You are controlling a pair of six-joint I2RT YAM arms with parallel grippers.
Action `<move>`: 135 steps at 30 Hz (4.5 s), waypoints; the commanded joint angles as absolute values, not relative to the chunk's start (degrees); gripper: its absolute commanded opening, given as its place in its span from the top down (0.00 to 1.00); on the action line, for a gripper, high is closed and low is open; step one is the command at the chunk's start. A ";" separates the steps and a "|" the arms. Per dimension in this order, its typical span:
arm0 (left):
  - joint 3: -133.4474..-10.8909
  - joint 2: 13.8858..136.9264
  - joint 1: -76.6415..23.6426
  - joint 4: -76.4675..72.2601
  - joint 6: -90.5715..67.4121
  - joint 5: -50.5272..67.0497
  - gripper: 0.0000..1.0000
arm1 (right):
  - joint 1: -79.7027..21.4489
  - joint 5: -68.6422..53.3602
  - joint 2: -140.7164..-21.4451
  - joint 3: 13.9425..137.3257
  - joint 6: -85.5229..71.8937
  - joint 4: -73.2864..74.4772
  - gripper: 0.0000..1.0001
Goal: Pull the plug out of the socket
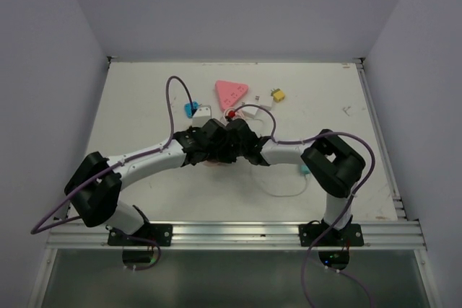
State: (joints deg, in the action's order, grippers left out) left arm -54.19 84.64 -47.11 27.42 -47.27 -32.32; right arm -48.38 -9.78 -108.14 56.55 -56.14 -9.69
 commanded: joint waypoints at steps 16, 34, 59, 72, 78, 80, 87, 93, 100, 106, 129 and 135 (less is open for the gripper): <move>-61.10 79.39 -43.51 23.29 -48.96 -34.63 1.00 | -47.72 0.18 -118.31 52.04 -52.30 11.87 0.85; -41.31 68.70 -9.69 3.72 -38.49 -4.58 1.00 | -47.72 -5.01 -113.47 51.77 -45.72 5.89 0.75; -38.23 87.99 -2.20 -18.64 -40.17 8.88 0.24 | -48.87 -3.08 -95.56 47.03 -37.62 3.60 0.66; -40.17 68.13 -10.79 -3.52 -29.46 13.09 0.15 | -48.43 11.77 -78.49 40.35 -42.35 12.66 0.59; -38.41 62.06 -24.67 -3.60 -17.42 13.01 0.14 | -47.64 9.58 -79.36 39.11 -43.42 9.14 0.60; -37.36 61.70 -27.50 -4.04 -15.30 11.87 0.13 | -47.37 8.79 -80.06 38.59 -43.86 7.48 0.60; -40.51 68.29 -36.99 -3.69 -12.75 8.62 0.18 | -46.67 6.59 -82.44 39.29 -45.62 5.01 0.61; -43.06 71.45 -42.44 -0.53 -7.74 3.70 0.24 | -45.88 6.86 -80.95 37.18 -45.79 3.96 0.61; -45.79 75.23 -43.59 2.90 -7.12 2.99 0.31 | -45.17 5.54 -80.60 36.30 -45.70 2.81 0.62; -46.92 77.77 -43.77 0.97 -4.58 -1.74 0.23 | -44.91 2.64 -81.21 36.56 -44.65 0.35 0.62; -59.41 92.63 -41.84 10.81 4.04 3.86 0.33 | -43.95 0.18 -79.37 34.54 -42.19 -4.04 0.62; -62.13 95.45 -40.26 11.77 5.97 5.62 0.34 | -43.86 0.18 -78.23 34.19 -41.40 -3.96 0.62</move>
